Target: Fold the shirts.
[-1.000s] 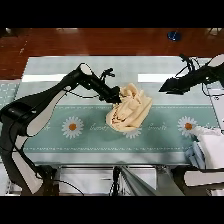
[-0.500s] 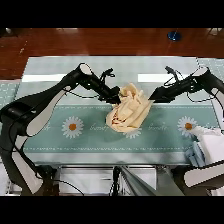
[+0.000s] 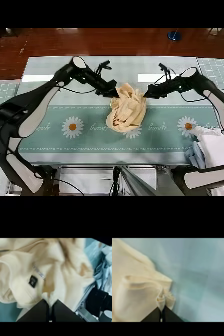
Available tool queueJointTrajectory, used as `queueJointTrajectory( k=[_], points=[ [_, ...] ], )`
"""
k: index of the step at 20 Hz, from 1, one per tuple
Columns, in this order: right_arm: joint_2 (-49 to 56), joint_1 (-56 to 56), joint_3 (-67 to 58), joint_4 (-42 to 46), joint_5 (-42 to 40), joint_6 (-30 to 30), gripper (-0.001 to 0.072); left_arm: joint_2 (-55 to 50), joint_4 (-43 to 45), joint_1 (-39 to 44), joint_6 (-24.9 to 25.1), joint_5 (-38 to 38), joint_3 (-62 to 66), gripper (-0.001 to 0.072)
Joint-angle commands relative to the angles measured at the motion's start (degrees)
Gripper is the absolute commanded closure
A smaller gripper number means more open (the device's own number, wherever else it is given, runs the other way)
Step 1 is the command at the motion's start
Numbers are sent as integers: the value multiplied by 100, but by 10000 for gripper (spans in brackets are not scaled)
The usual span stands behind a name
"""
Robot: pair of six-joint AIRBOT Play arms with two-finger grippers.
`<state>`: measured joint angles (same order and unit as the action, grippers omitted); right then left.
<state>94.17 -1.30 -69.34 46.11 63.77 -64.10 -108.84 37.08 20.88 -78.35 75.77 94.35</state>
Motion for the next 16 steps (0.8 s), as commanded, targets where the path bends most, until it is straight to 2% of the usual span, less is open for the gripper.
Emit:
queueJointTrajectory(
  k=[1, 6, 9, 13, 16],
  points=[
    [-1054, -195, 7, -11, -2, 164, 687, 592, -4, -313, 219, 39, 350, 675],
    [-3453, -826, 7, 90, -372, 160, 688, 2046, -2, -984, 446, 26, 931, 674],
    [-4551, -1121, 7, 299, -411, 74, 688, 2997, 0, -1368, 579, -72, 979, 675],
    [-5399, -1331, 7, 702, -385, -365, 688, 4127, 313, -1742, 588, -90, 979, 675],
    [-5823, -1333, 7, 605, -389, -793, 688, 4795, 629, -1764, 570, -66, 977, 675]
  ],
)
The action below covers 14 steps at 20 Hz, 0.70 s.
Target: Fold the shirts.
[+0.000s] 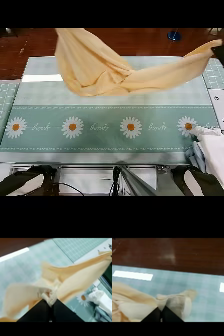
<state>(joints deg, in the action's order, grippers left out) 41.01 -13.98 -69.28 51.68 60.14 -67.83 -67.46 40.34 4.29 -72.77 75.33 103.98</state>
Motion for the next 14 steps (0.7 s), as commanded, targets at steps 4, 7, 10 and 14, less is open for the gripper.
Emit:
queueJointTrajectory(
  k=[4, 7, 10, 14],
  points=[
    [-1191, -68, -68, 26, -131, -809, 688, 1510, 723, -105, -212, 39, 7, 675],
    [-1497, -68, -511, 420, -175, -1143, 688, 2124, 1681, -105, -658, 42, 4, 676],
    [-1517, -68, -1215, 898, -223, -1467, 688, 2549, 2483, -107, -1215, 304, 7, 676],
    [-1517, -68, -1788, 2192, 267, -1993, 689, 2789, 3491, -107, -1700, 1668, 7, 676]
  ],
)
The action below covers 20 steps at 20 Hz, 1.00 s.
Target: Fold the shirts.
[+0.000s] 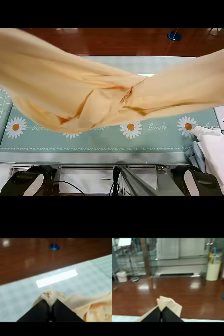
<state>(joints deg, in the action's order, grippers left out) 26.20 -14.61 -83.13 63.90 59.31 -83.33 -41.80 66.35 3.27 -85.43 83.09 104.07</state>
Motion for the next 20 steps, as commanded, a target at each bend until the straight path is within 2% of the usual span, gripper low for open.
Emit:
queueJointTrajectory(
  k=[1, 4, 6, 8, 16, 17, 20],
  points=[
    [-33, -4, -444, 1172, 654, -511, 689, 234, 942, -4, -457, 1189, -4, 676],
    [-4, -4, -442, 1899, 1954, -540, 688, 229, 1285, -4, -597, 1947, -4, 676],
    [4, -4, -442, 2426, 2483, -525, 688, 267, 1663, -4, -597, 2240, -22, 676],
    [0, -4, -483, 2400, 2531, -496, 688, 337, 1768, -4, -673, 2240, -24, 676],
    [109, -4, -1460, 2256, 1845, -516, 689, 446, 1746, -4, -772, 2240, -11, 677],
    [186, -4, -1639, 2267, 2085, -514, 689, 468, 1727, -4, -772, 2243, -13, 677],
    [426, -4, -1823, 2621, 3473, -184, 689, 560, 1727, -4, -863, 2245, -17, 677]
  ],
)
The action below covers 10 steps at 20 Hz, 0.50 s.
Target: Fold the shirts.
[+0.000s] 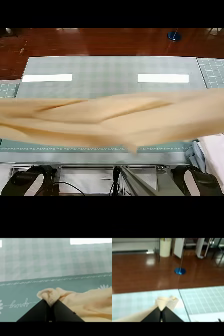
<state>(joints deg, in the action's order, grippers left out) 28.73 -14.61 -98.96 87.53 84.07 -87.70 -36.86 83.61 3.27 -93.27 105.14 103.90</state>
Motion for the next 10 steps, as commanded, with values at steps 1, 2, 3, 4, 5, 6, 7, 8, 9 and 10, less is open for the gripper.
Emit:
queueJointTrajectory(
  k=[1, 2, 3, 4, 5, 6, 7, 8, 9, 10],
  points=[
    [275, -4, -238, 326, 1480, 409, 689, 87, 0, -4, -118, 42, 0, 677],
    [391, -2, -238, 317, 1790, 426, 689, 92, 0, -4, -129, 39, -28, 678],
    [516, 2, -229, 210, 1899, 420, 689, 94, -2, -4, -195, 39, -127, 677],
    [662, 2, -192, 81, 1884, 420, 689, 94, -4, -4, -201, 39, -321, 677],
    [835, 2, -114, 4, 1882, 424, 689, 90, -4, -4, -199, 37, -590, 677],
    [1058, 2, 24, -11, 1880, 431, 689, 81, -4, -4, -179, 35, -901, 677],
    [1318, 2, 190, -50, 1867, 437, 689, 61, -4, -4, -122, 15, -1261, 676],
    [1580, 2, 348, -164, 1784, 442, 689, 44, -4, -4, -90, -85, -1606, 676],
    [1888, 2, 507, -387, 1609, 442, 689, 11, -4, -2, -87, -365, -1985, 676],
    [2186, 2, 623, -662, 1410, 439, 689, -35, -28, -2, -87, -688, -2317, 676]
  ],
)
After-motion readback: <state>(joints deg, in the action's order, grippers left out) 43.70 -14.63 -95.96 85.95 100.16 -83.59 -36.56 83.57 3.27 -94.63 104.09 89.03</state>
